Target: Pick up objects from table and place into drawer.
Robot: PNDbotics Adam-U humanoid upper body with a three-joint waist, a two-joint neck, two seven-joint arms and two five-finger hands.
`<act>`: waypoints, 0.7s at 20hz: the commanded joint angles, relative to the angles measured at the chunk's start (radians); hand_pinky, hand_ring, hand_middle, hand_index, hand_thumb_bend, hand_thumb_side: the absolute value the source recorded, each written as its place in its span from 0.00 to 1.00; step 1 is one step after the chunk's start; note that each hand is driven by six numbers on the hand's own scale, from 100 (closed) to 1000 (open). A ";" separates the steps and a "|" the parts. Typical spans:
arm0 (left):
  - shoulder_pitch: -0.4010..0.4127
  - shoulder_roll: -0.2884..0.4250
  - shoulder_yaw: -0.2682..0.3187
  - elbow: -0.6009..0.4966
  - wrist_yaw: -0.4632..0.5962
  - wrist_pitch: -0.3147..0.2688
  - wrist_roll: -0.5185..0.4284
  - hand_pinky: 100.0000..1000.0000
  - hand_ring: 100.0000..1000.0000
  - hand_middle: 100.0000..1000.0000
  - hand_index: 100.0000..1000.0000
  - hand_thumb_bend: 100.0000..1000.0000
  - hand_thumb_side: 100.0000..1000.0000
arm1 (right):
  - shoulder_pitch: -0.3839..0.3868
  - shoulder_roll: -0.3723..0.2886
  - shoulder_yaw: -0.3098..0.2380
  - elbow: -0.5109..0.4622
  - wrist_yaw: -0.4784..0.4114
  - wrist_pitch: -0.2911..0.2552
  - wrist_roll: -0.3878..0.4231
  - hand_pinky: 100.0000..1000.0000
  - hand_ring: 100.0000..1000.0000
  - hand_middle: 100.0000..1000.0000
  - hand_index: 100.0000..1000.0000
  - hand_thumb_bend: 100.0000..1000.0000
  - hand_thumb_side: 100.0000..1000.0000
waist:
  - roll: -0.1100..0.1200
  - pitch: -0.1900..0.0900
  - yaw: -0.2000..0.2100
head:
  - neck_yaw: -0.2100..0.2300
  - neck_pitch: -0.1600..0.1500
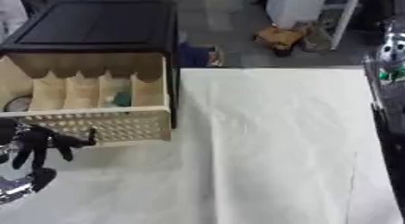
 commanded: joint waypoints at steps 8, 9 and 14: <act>-0.023 0.012 0.018 0.074 -0.072 -0.009 0.063 0.44 0.69 0.78 1.00 0.00 1.00 | -0.019 -0.021 -0.006 -0.014 -0.008 -0.004 0.003 0.49 0.58 0.56 0.80 0.03 1.00 | 0.007 -0.009 -0.001 | -0.006 -0.014; -0.022 0.012 0.019 0.080 -0.075 -0.009 0.066 0.44 0.69 0.78 1.00 0.00 1.00 | -0.019 -0.021 -0.006 -0.014 -0.008 -0.004 0.003 0.49 0.58 0.56 0.80 0.03 1.00 | 0.007 -0.009 -0.001 | -0.006 -0.015; -0.025 0.009 0.021 0.098 -0.067 -0.007 0.076 0.44 0.69 0.78 1.00 0.00 1.00 | -0.019 -0.021 -0.006 -0.013 -0.009 -0.005 0.004 0.49 0.58 0.56 0.80 0.03 1.00 | 0.005 -0.007 -0.002 | -0.003 -0.022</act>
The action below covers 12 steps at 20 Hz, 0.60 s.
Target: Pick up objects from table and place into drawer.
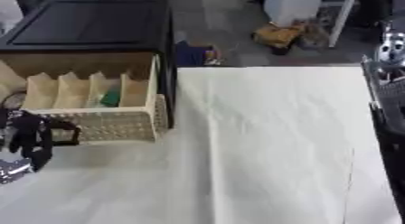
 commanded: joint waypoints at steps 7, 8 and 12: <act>-0.021 0.014 0.011 0.013 0.023 0.006 0.009 0.43 0.68 0.78 1.00 0.00 1.00 | -0.020 -0.021 -0.008 -0.011 -0.007 -0.003 0.006 0.49 0.58 0.56 0.79 0.03 1.00 | 0.001 -0.008 -0.002 | 0.003 -0.021; -0.024 0.014 0.011 0.011 0.031 0.007 0.006 0.43 0.68 0.78 1.00 0.00 1.00 | -0.020 -0.021 -0.008 -0.011 -0.007 -0.003 0.006 0.49 0.58 0.56 0.79 0.03 1.00 | 0.001 -0.008 -0.002 | 0.003 -0.022; -0.034 0.010 0.018 -0.003 0.069 0.012 0.000 0.42 0.67 0.78 1.00 0.00 1.00 | -0.018 -0.022 -0.011 -0.012 -0.007 -0.002 0.006 0.49 0.58 0.56 0.79 0.03 1.00 | 0.001 -0.007 -0.003 | 0.003 -0.026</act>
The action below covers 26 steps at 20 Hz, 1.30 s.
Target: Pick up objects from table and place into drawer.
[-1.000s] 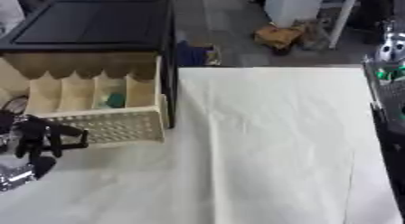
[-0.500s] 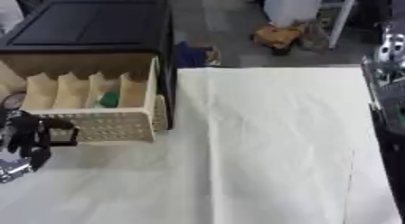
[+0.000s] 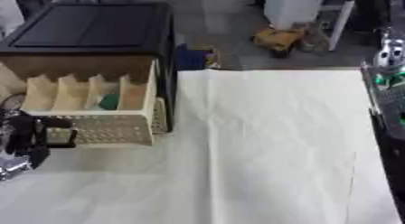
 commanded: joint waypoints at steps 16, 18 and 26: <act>-0.050 0.015 0.034 -0.013 0.025 0.017 0.046 0.43 0.68 0.79 1.00 0.00 1.00 | -0.019 -0.024 -0.011 -0.013 -0.012 0.000 0.007 0.50 0.58 0.56 0.79 0.03 1.00 | 0.003 -0.009 -0.004 | 0.004 -0.023; -0.054 0.014 0.033 -0.009 0.019 0.016 0.050 0.43 0.68 0.79 1.00 0.00 1.00 | -0.020 -0.024 -0.010 -0.012 -0.013 -0.001 0.008 0.50 0.58 0.56 0.79 0.03 1.00 | 0.002 -0.008 -0.005 | 0.004 -0.025; -0.079 0.003 0.016 0.016 0.016 0.009 0.053 0.45 0.68 0.79 1.00 0.00 1.00 | -0.026 -0.025 -0.011 -0.010 -0.014 -0.004 0.007 0.50 0.58 0.56 0.79 0.03 1.00 | 0.001 -0.002 -0.013 | 0.008 -0.031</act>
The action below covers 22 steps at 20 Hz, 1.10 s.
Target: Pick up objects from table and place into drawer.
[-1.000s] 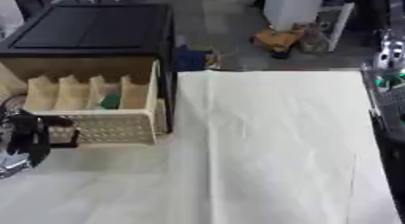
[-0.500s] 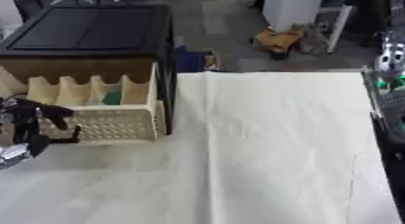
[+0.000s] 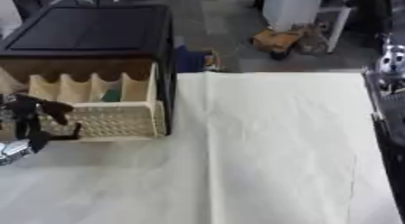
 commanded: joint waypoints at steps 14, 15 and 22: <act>-0.042 0.014 0.014 0.009 -0.012 -0.030 0.049 0.47 0.70 0.80 1.00 0.00 1.00 | -0.025 -0.026 -0.008 -0.012 -0.006 -0.004 0.003 0.50 0.58 0.56 0.79 0.03 1.00 | 0.004 -0.009 -0.001 | 0.003 -0.017; -0.045 0.013 0.013 0.011 -0.013 -0.031 0.051 0.47 0.70 0.81 1.00 0.00 1.00 | -0.026 -0.027 -0.008 -0.012 -0.006 -0.004 0.003 0.50 0.58 0.56 0.79 0.03 1.00 | 0.005 -0.008 -0.002 | 0.003 -0.017; -0.064 0.005 0.012 0.032 -0.018 -0.041 0.063 0.48 0.71 0.81 1.00 0.00 1.00 | -0.033 -0.030 -0.008 -0.011 -0.007 -0.006 0.004 0.50 0.58 0.56 0.79 0.03 1.00 | 0.006 0.003 -0.010 | -0.006 -0.015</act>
